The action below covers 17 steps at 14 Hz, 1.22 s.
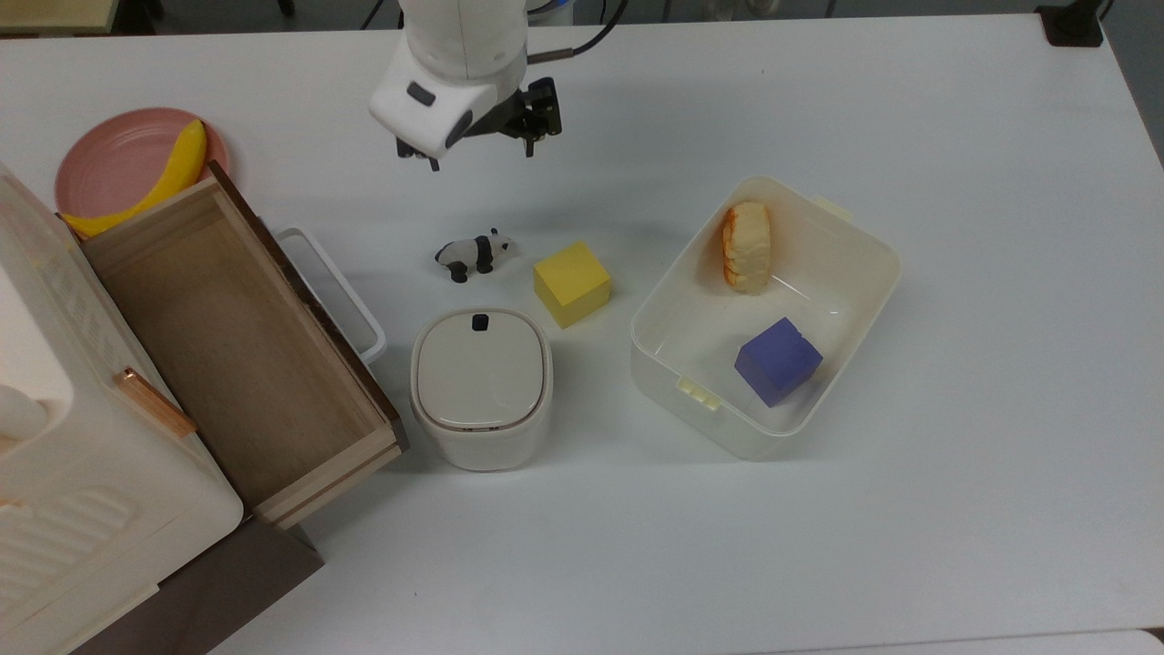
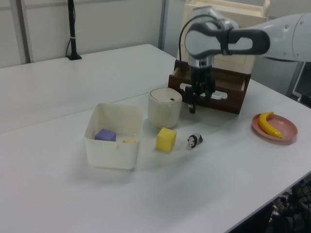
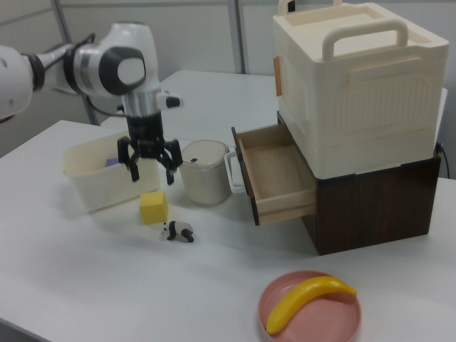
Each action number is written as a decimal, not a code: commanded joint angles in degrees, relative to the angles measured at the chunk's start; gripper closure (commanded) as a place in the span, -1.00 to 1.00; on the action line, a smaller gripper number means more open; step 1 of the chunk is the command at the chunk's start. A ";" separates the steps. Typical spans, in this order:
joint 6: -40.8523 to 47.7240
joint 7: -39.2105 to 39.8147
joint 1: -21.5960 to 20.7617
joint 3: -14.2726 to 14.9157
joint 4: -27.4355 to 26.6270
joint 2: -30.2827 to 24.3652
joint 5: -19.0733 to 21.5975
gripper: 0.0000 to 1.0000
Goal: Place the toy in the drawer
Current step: 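Lower the open gripper toward the black-and-white panda toy, then close the gripper on the panda toy and lift it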
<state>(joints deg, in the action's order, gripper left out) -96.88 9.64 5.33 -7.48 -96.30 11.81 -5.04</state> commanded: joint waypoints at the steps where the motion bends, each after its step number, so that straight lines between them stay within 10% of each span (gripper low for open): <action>1: -10.84 5.04 0.91 -0.43 -10.82 -1.88 -4.70 -0.91; 6: -21.15 18.38 0.82 0.00 -15.67 0.66 -8.67 -0.79; 17: -24.41 13.93 0.56 0.09 -16.02 3.30 -11.22 -1.00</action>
<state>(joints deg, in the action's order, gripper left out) -119.83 27.09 5.87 -7.44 -110.99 15.96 -15.53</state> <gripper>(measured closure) 0.013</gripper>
